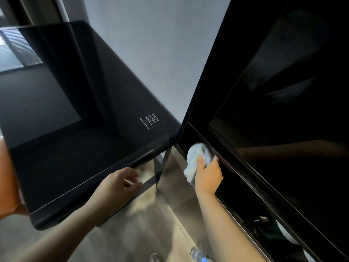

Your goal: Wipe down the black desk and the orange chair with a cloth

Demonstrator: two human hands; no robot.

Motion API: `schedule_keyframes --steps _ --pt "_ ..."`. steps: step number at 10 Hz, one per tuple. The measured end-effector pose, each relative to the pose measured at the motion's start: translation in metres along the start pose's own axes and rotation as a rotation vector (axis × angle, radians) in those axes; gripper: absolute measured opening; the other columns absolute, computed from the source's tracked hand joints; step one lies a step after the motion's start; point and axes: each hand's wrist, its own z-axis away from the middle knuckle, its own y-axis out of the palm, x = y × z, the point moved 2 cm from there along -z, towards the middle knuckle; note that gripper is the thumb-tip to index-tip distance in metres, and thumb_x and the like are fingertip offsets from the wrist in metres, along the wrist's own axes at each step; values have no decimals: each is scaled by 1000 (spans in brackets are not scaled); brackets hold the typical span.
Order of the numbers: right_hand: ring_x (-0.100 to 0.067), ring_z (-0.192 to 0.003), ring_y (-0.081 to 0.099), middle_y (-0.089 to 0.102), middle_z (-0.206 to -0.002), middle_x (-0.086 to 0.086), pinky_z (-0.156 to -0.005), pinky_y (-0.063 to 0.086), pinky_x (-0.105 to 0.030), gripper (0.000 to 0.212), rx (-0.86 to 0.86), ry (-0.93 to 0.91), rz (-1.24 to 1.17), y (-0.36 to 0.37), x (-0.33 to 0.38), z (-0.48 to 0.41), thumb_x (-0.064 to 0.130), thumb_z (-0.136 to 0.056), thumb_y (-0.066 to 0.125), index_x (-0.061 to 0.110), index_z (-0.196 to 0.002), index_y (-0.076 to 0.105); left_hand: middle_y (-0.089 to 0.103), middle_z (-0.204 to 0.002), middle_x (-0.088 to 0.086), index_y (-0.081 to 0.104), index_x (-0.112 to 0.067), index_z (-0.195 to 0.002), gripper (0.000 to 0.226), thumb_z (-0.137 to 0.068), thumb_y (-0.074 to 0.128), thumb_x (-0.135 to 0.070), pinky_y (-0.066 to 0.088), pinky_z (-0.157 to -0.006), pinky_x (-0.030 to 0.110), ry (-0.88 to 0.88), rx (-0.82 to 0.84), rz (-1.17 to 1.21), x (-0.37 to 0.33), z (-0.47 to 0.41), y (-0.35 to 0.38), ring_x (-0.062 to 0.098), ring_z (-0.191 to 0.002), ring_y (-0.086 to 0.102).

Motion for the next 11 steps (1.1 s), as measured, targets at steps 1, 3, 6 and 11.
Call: schedule_keyframes --steps 1,3,6,11 --pt "-31 -91 64 68 -101 -15 -82 51 -49 43 -34 15 -46 2 -4 1 38 -93 54 6 -122 53 65 -97 -10 62 -25 -110 26 -86 68 -32 57 -80 31 -11 17 15 12 -1 1 4 -84 65" --pt "-29 -108 55 63 -118 -9 -95 41 -47 41 3 -72 -4 2 -11 13 41 -92 54 17 -125 55 65 -98 -10 63 -23 -111 28 -86 69 -33 57 -81 31 -23 24 29 26 -5 1 5 -86 65" --pt "-31 -110 47 50 -130 -11 -83 41 -33 65 145 -96 125 -5 -11 16 35 -76 69 24 -134 43 65 -96 -13 64 -25 -108 29 -84 67 -39 57 -80 29 7 37 29 27 -6 4 1 -85 65" --pt "-30 -137 29 27 -153 -10 -105 36 -55 66 167 -285 97 -27 -9 18 35 -88 63 32 -146 31 65 -88 -18 62 -36 -93 12 -83 67 -41 48 -64 10 -7 7 84 45 12 10 -6 -76 63"
